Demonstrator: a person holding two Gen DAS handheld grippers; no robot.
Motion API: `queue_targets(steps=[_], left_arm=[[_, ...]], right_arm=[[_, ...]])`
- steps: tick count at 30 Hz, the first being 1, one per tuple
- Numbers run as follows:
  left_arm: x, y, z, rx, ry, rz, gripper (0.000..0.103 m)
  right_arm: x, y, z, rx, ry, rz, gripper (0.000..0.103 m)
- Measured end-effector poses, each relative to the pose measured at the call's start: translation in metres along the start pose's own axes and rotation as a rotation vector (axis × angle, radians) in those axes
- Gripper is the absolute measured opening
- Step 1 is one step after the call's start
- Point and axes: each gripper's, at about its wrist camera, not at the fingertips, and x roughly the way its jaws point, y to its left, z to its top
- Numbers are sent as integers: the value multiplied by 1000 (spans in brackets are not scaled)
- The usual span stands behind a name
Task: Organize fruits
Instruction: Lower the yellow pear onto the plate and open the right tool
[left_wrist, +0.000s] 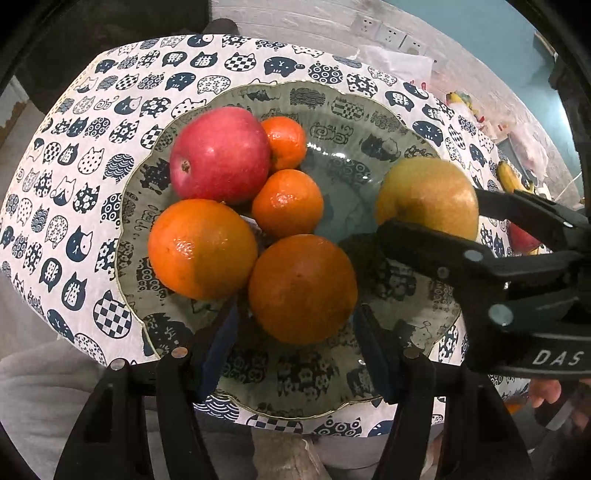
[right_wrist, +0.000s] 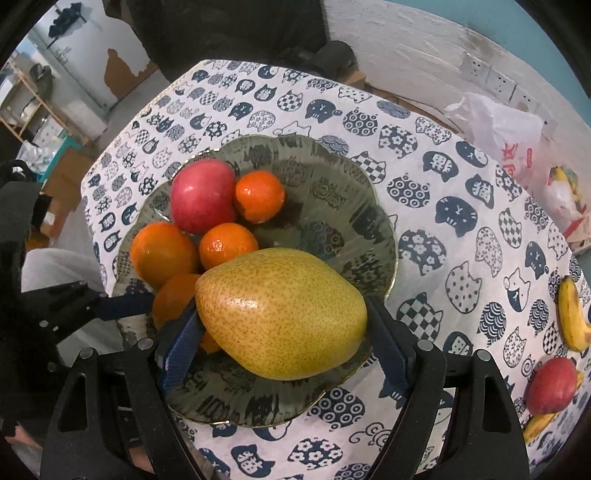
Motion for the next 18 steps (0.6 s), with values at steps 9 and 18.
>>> queue_targets(steps=[9,18], left_arm=[[-2,5,-1,-6,3,3,68],[-4,1,-2,13,-1,7,68]], right_arm=[[1,-3,-1,30,10,28,79],[-2,-3,-2,22,4,33,78]])
